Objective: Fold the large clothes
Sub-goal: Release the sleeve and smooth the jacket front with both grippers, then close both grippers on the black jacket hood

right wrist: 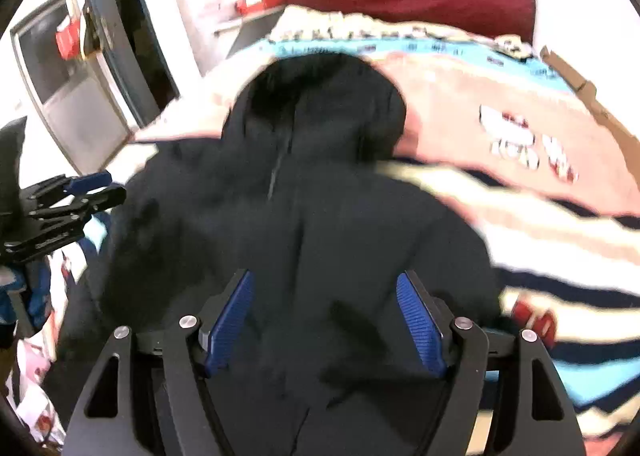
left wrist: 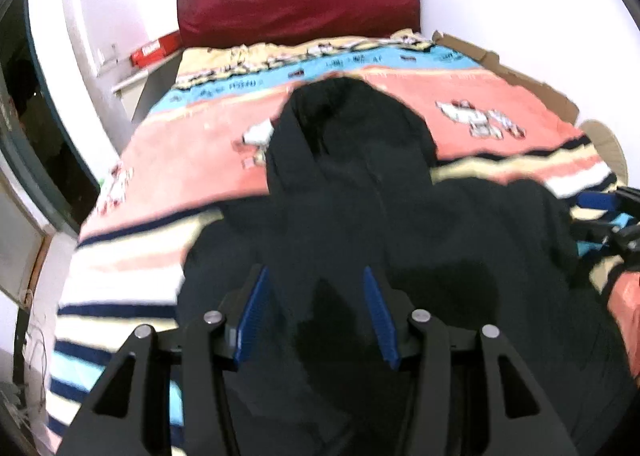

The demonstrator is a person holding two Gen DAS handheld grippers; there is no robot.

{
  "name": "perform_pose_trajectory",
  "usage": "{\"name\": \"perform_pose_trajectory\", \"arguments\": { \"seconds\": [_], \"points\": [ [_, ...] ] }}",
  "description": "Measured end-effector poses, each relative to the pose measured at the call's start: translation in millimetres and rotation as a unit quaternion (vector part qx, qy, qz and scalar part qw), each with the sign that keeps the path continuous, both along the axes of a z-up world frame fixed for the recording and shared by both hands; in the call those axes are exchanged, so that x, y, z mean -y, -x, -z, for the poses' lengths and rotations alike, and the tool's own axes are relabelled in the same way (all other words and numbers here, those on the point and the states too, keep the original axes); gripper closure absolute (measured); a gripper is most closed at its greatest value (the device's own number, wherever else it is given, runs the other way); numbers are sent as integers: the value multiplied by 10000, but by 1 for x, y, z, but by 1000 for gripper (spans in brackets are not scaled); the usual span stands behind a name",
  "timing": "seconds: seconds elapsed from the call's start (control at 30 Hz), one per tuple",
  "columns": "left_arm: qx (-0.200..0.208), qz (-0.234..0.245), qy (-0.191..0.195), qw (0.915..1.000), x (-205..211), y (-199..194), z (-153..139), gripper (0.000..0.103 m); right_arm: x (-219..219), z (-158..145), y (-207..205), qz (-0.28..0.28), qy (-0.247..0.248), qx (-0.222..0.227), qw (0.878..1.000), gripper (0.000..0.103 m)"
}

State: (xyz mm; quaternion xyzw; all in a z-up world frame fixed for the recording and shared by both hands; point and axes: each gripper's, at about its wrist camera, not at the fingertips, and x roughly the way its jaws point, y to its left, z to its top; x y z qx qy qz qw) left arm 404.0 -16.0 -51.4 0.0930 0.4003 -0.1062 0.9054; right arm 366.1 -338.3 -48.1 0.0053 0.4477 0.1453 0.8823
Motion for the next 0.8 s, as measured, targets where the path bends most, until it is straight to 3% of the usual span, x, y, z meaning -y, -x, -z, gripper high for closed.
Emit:
{"name": "perform_pose_trajectory", "arguments": {
  "seconds": [0.13,0.3,0.47,0.57,0.8],
  "points": [
    [39,34,146,9999,-3,-65,-25,56,11,-35,-56,141,-42,202,9997,30],
    [-70,-106,375,9992,0,-151,-16,56,26,-32,-143,483,-194,142,9985,28],
    [-253,-184,679,9972,10,-231,22,56,35,12,-228,852,-367,12,9957,26],
    [-330,-259,653,9970,17,-267,48,56,38,40,-265,1064,-528,-76,9929,25],
    [-500,-406,768,9950,16,-313,94,56,29,107,-332,1273,-616,-307,9895,23]
  ]
}}
